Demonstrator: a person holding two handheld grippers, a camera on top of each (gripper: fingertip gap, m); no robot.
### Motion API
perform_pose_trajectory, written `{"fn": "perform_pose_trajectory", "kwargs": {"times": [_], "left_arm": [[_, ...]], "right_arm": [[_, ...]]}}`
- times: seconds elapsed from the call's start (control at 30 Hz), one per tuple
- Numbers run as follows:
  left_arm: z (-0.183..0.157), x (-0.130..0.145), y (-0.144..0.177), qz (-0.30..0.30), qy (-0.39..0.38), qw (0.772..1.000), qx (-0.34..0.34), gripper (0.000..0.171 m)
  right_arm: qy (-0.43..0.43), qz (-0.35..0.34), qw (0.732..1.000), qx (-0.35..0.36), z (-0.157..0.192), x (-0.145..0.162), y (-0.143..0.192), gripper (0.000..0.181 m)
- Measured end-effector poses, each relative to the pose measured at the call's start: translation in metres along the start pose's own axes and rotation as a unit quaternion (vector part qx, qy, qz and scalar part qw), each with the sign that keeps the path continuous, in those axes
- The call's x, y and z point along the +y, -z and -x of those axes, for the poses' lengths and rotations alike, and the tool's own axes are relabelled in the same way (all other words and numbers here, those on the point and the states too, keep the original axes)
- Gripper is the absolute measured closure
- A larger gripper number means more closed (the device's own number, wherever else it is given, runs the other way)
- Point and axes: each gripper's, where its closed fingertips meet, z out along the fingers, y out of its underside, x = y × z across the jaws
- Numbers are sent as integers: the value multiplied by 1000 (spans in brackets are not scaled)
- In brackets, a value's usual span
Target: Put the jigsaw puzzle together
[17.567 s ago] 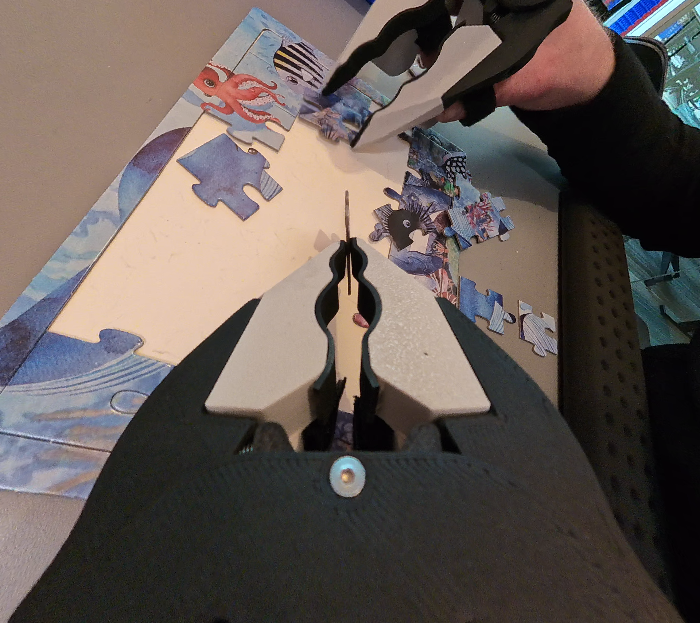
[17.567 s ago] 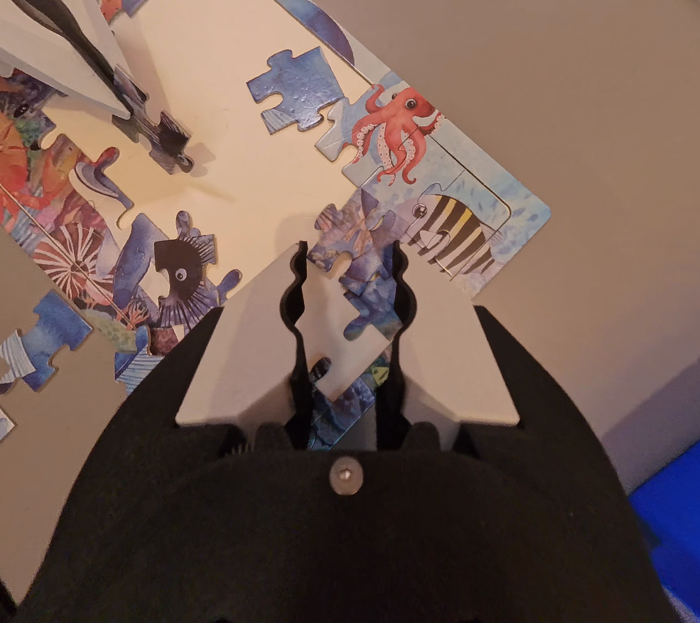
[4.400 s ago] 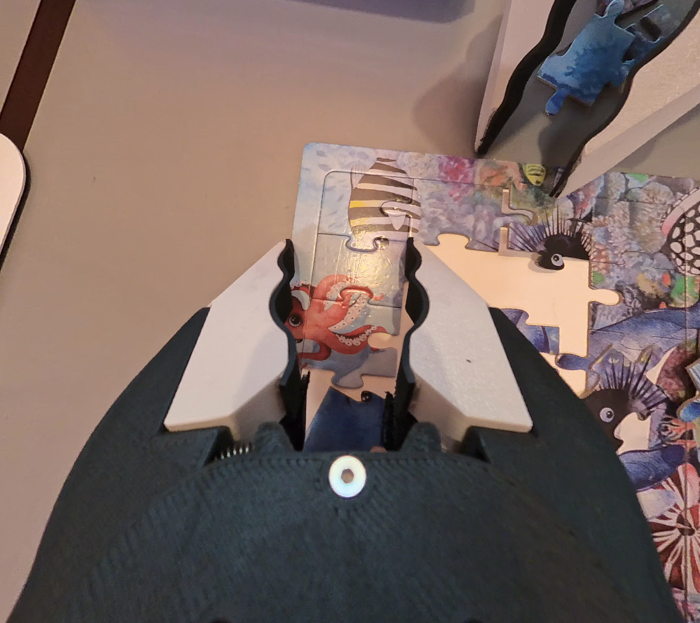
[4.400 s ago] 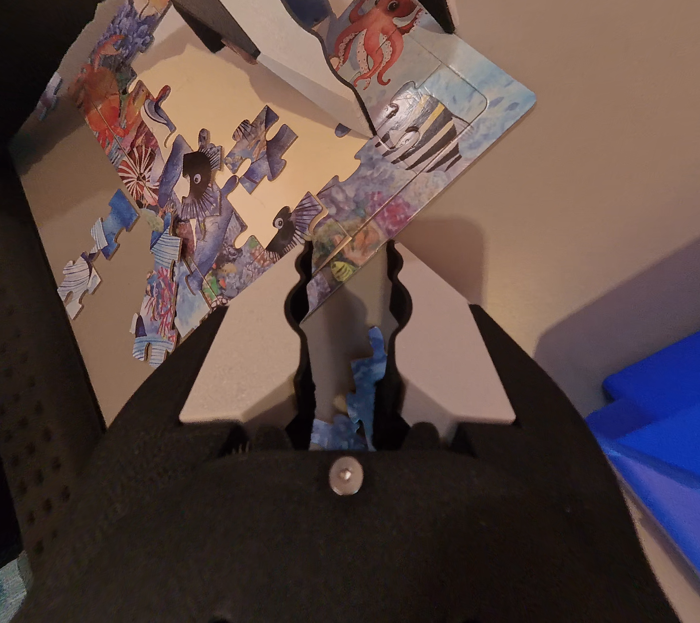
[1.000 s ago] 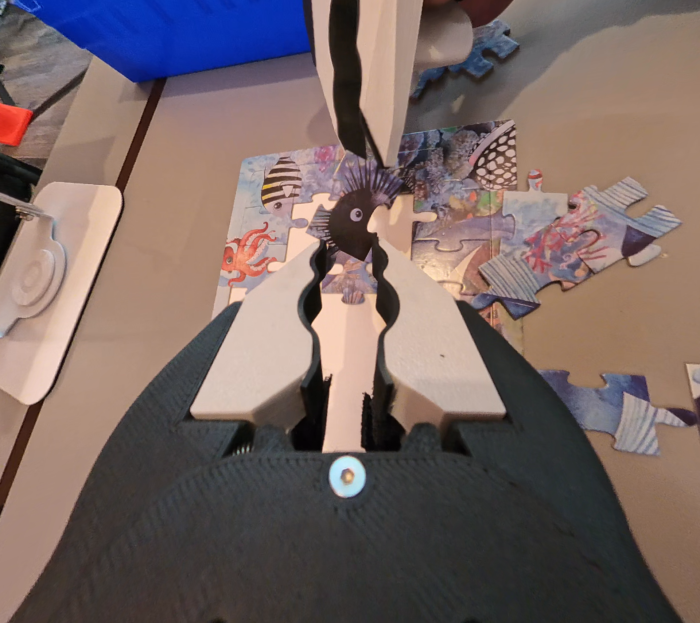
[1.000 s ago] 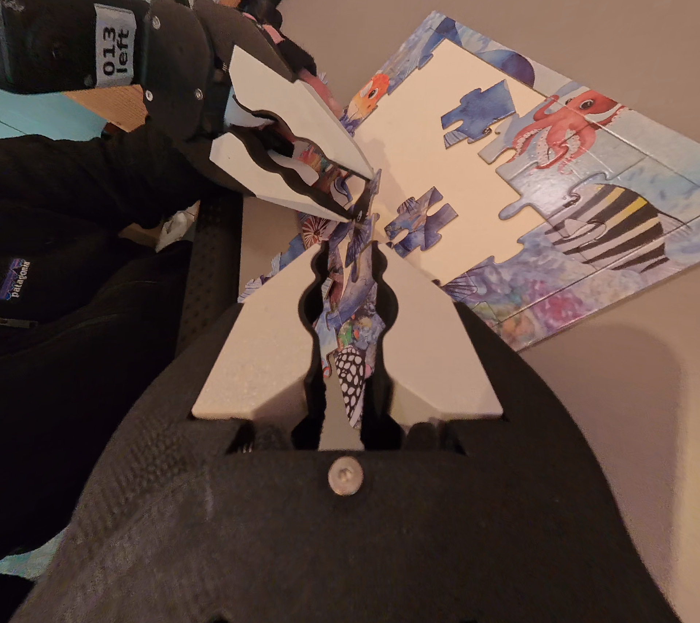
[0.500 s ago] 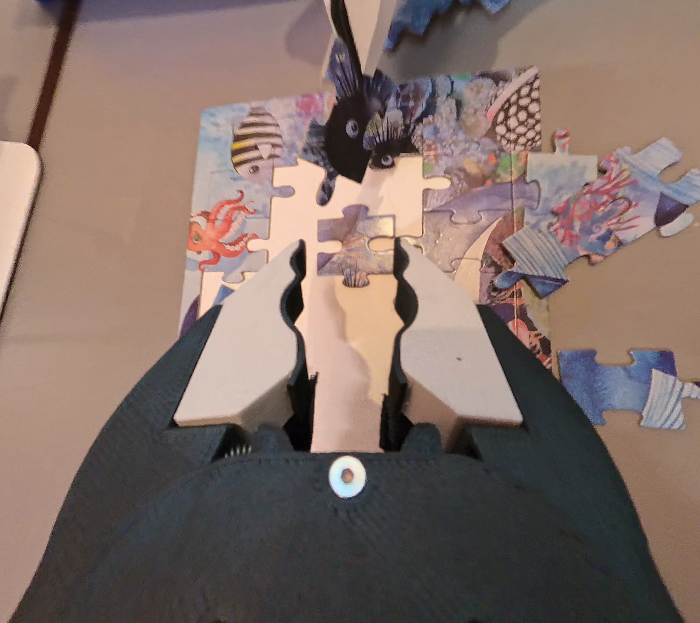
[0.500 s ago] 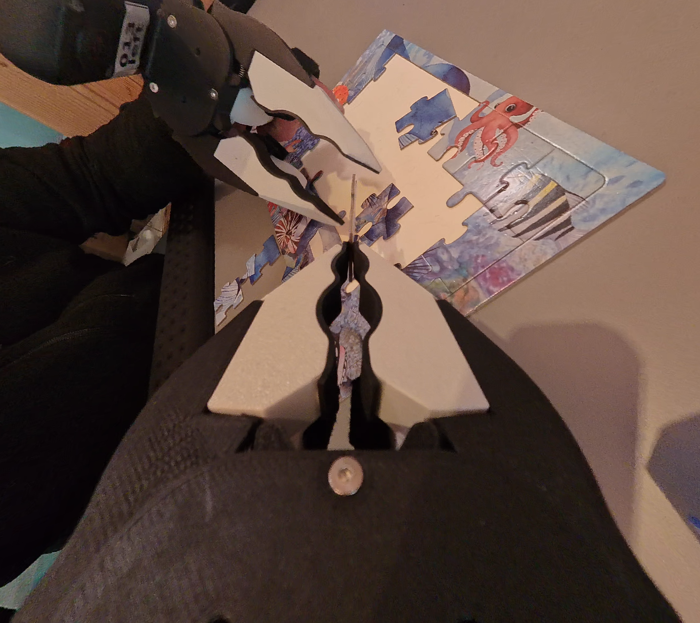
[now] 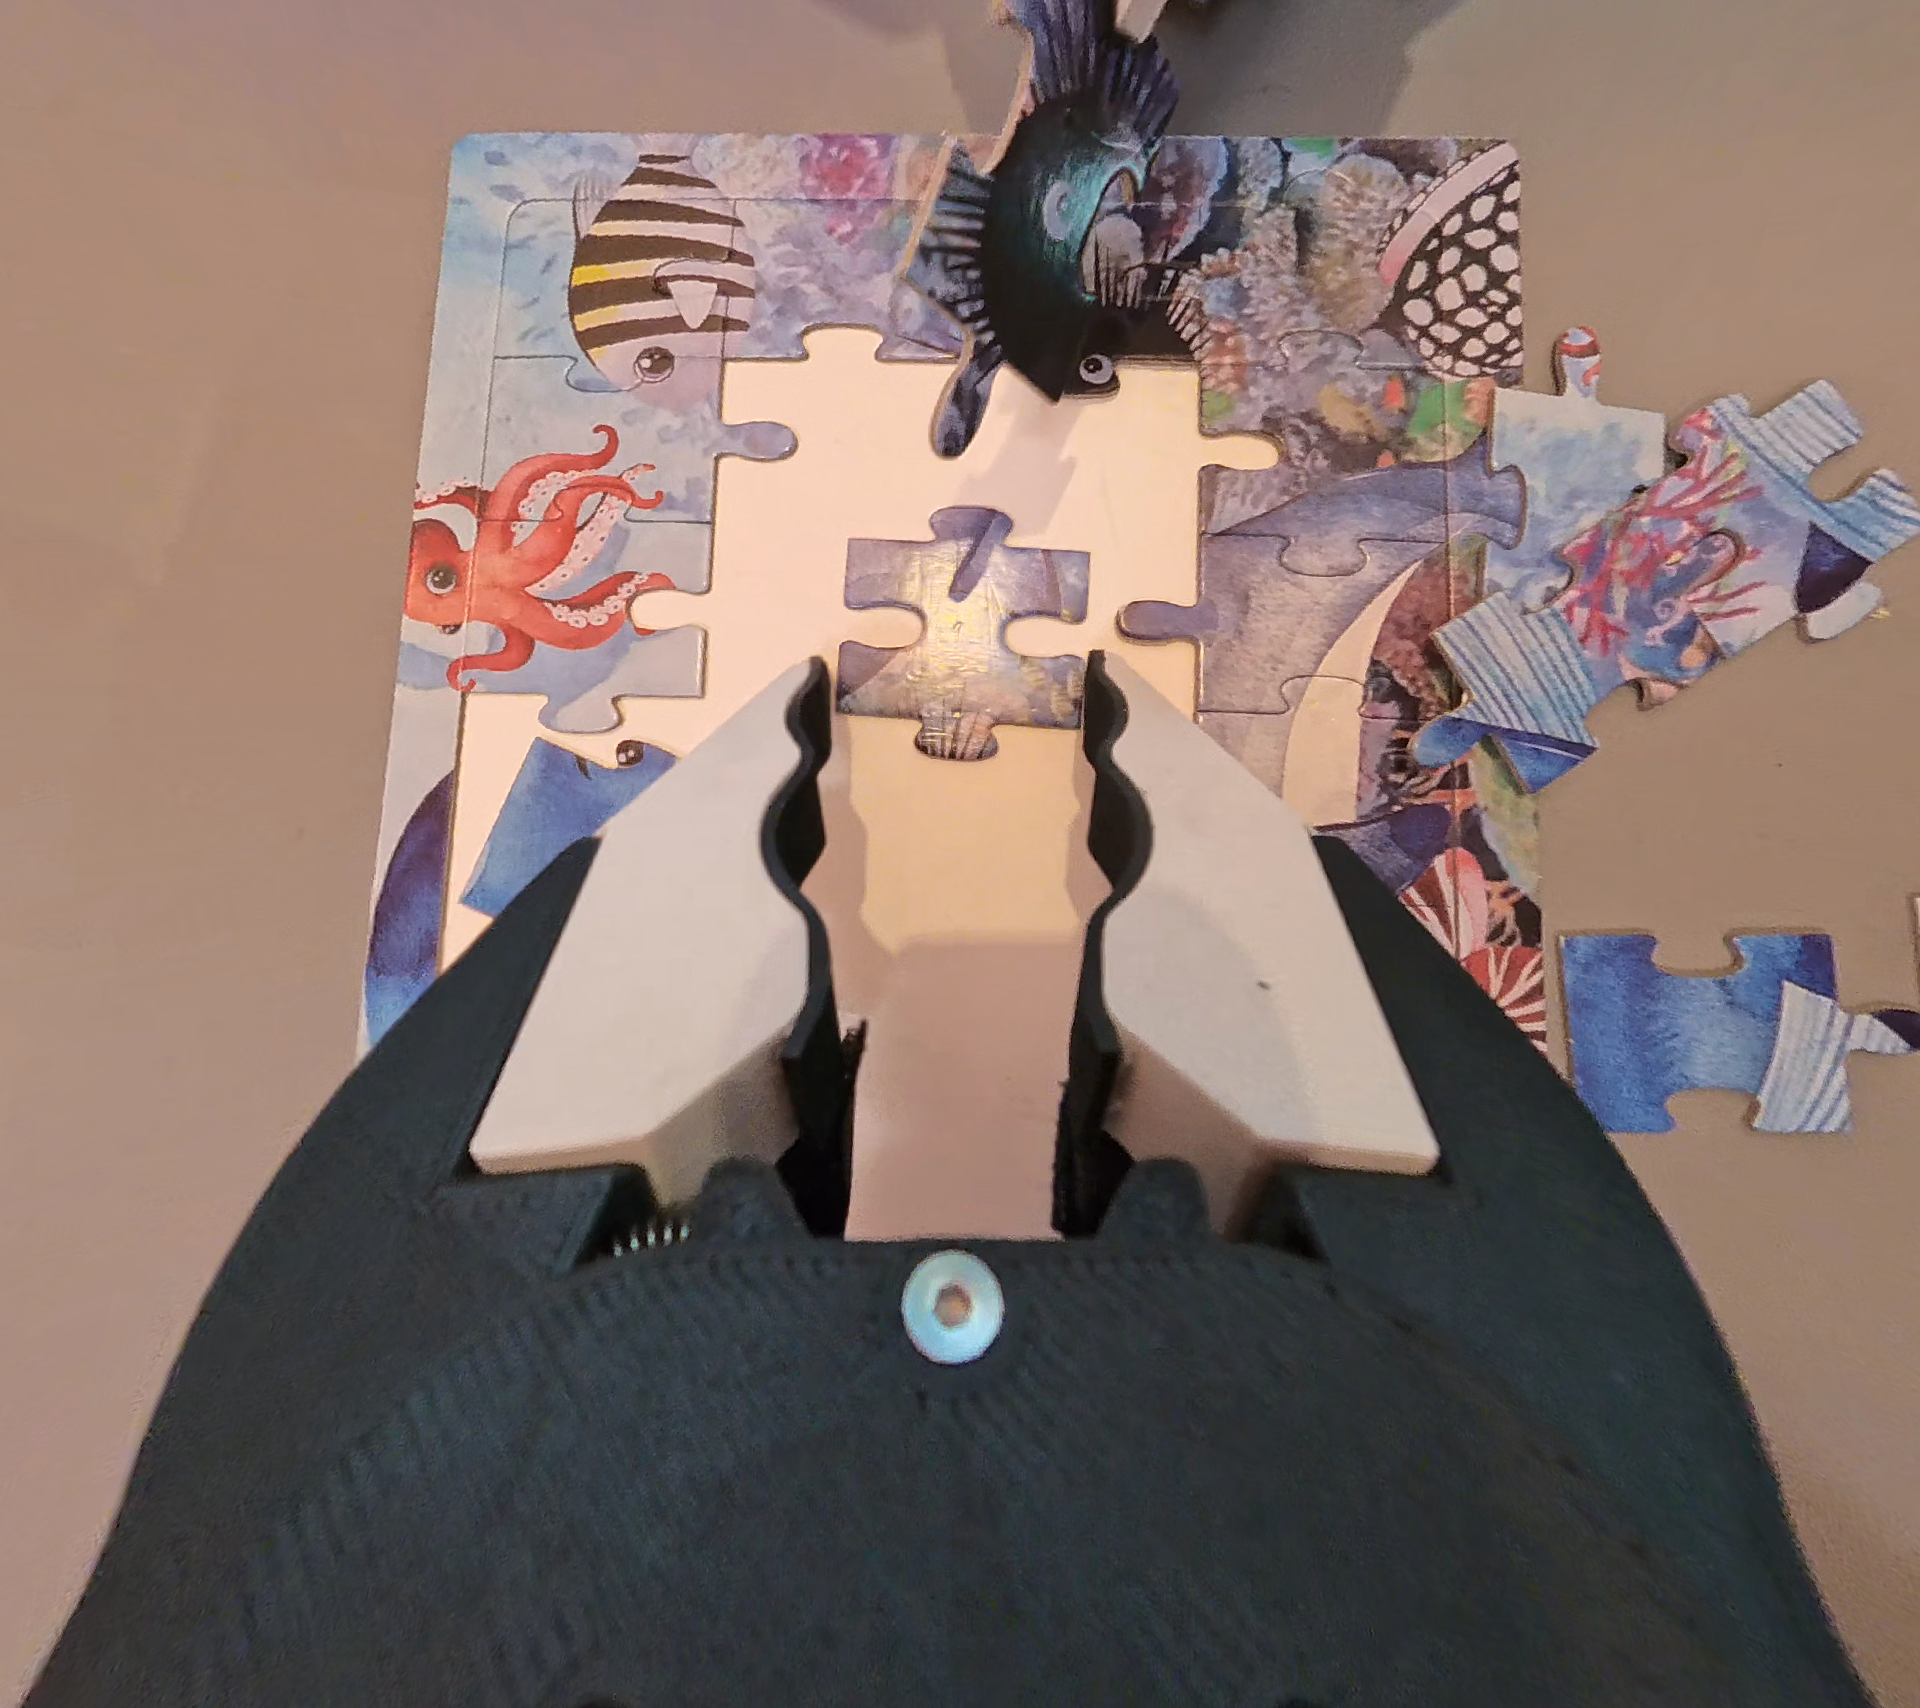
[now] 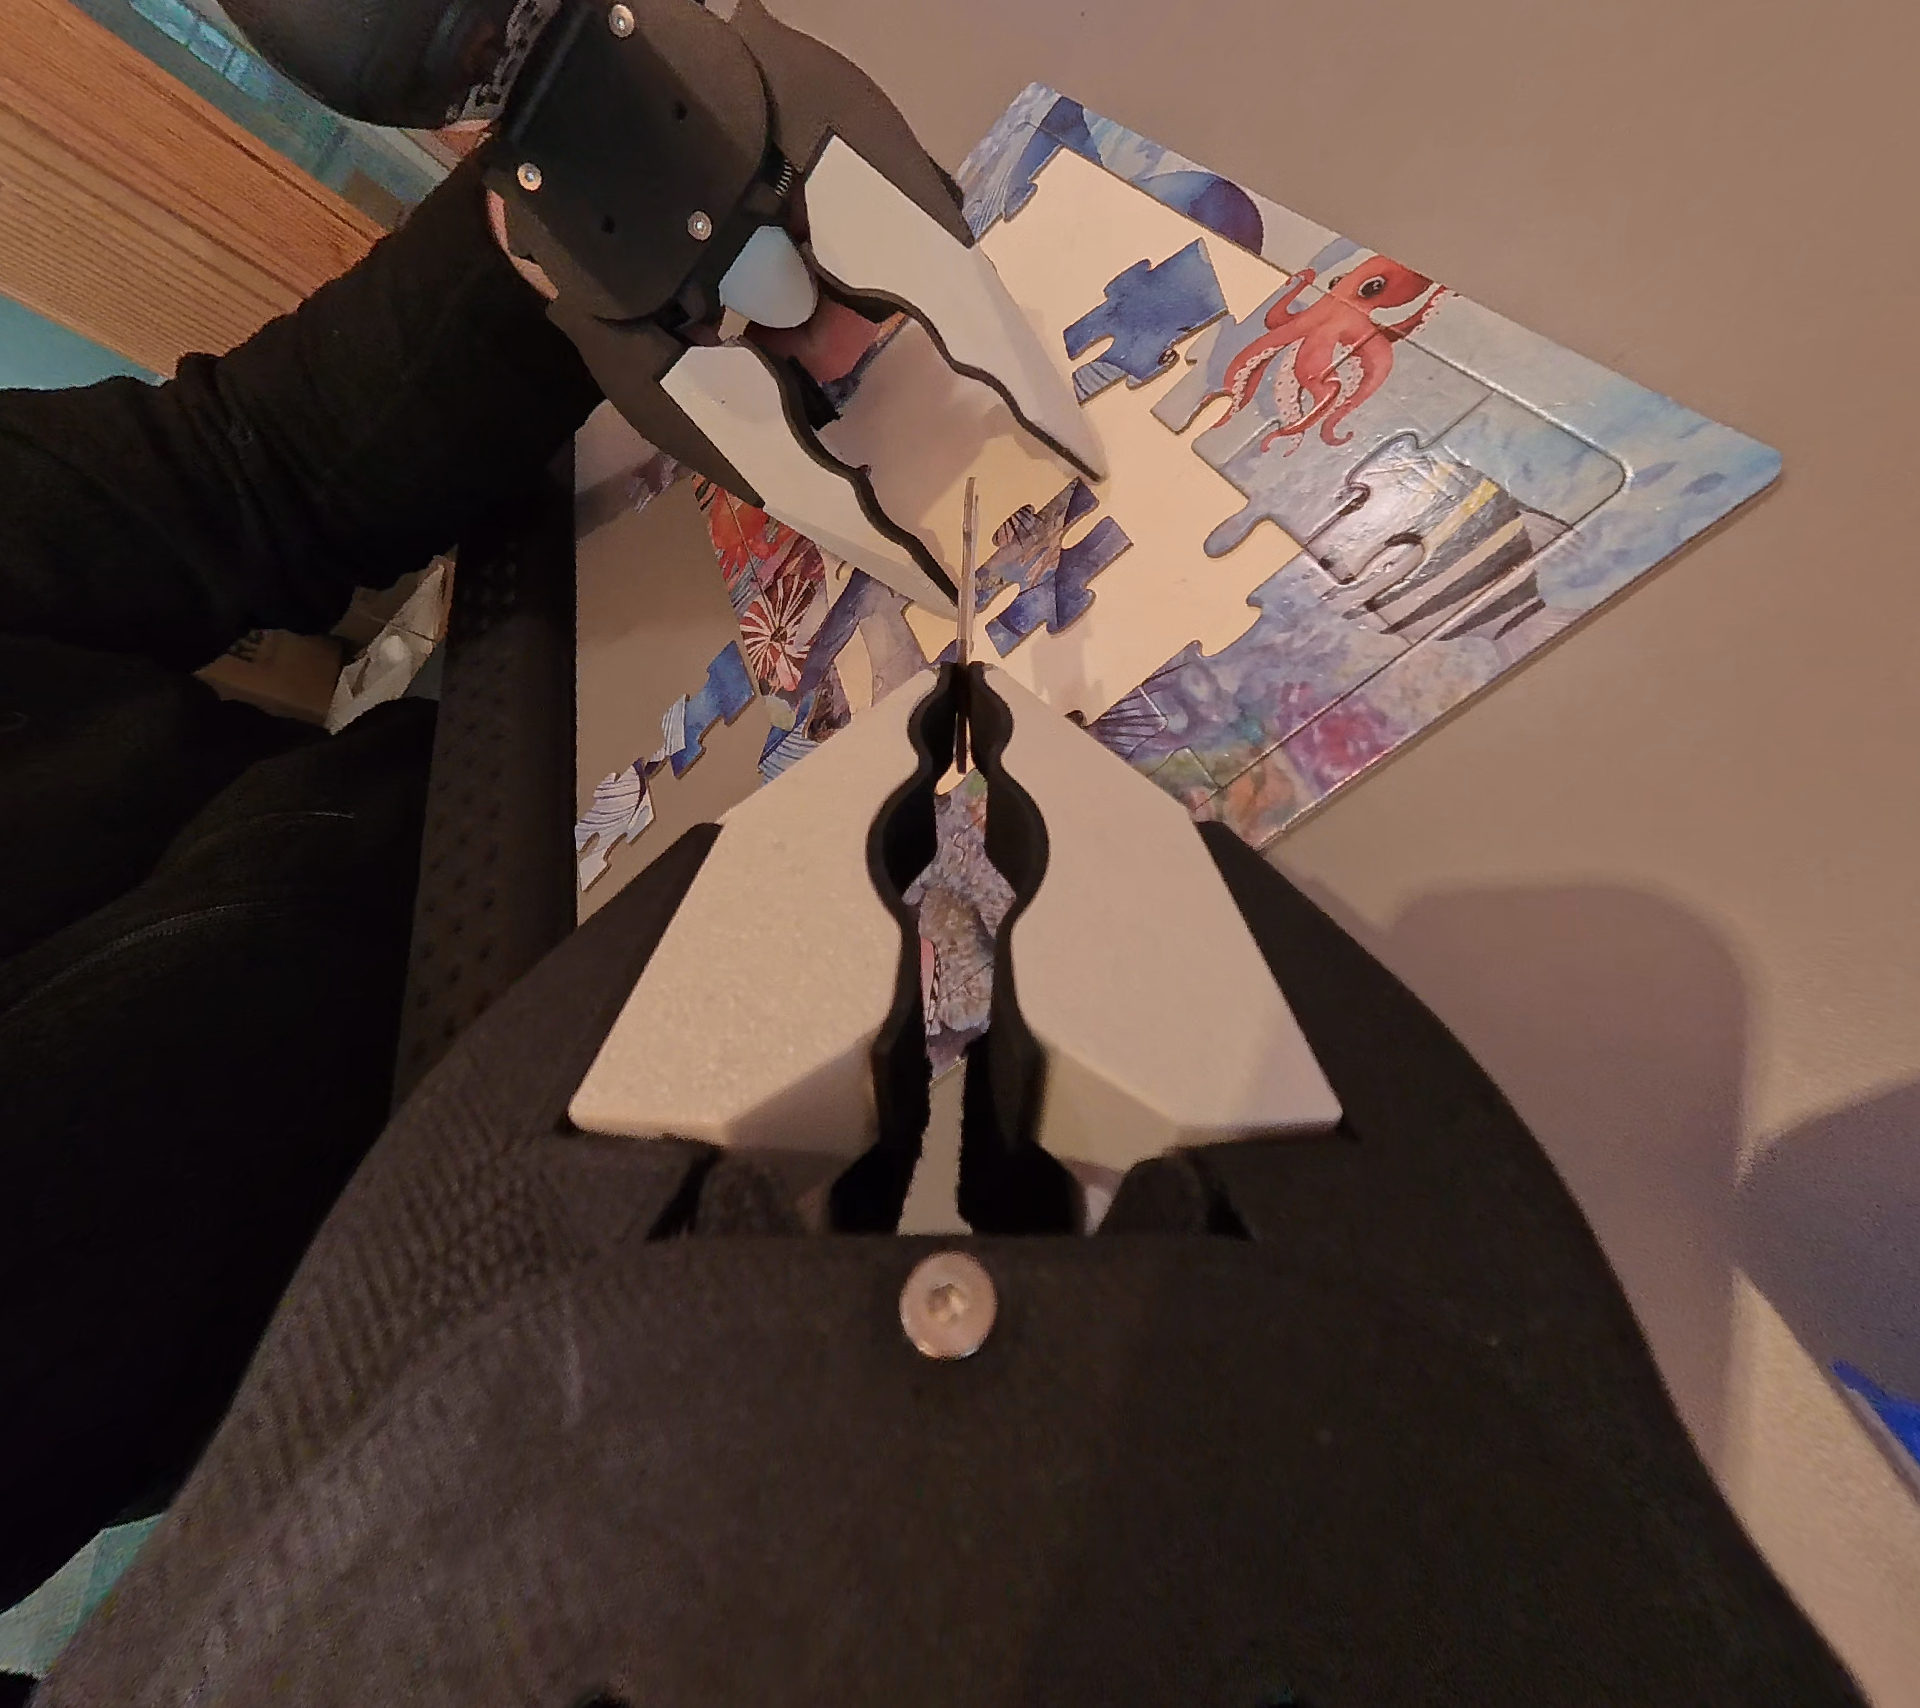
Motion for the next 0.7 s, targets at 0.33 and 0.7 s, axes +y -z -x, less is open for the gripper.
{"fn": "perform_pose_trajectory", "kwargs": {"times": [0.33,0.7], "left_arm": [[4,2,3,-15,31,999,24,127],[13,52,46,61,29,998,-20,125]], "right_arm": [[-1,-5,1000,0,-1,-1,3,181],[6,1,1000,-7,3,0,2,181]]}}
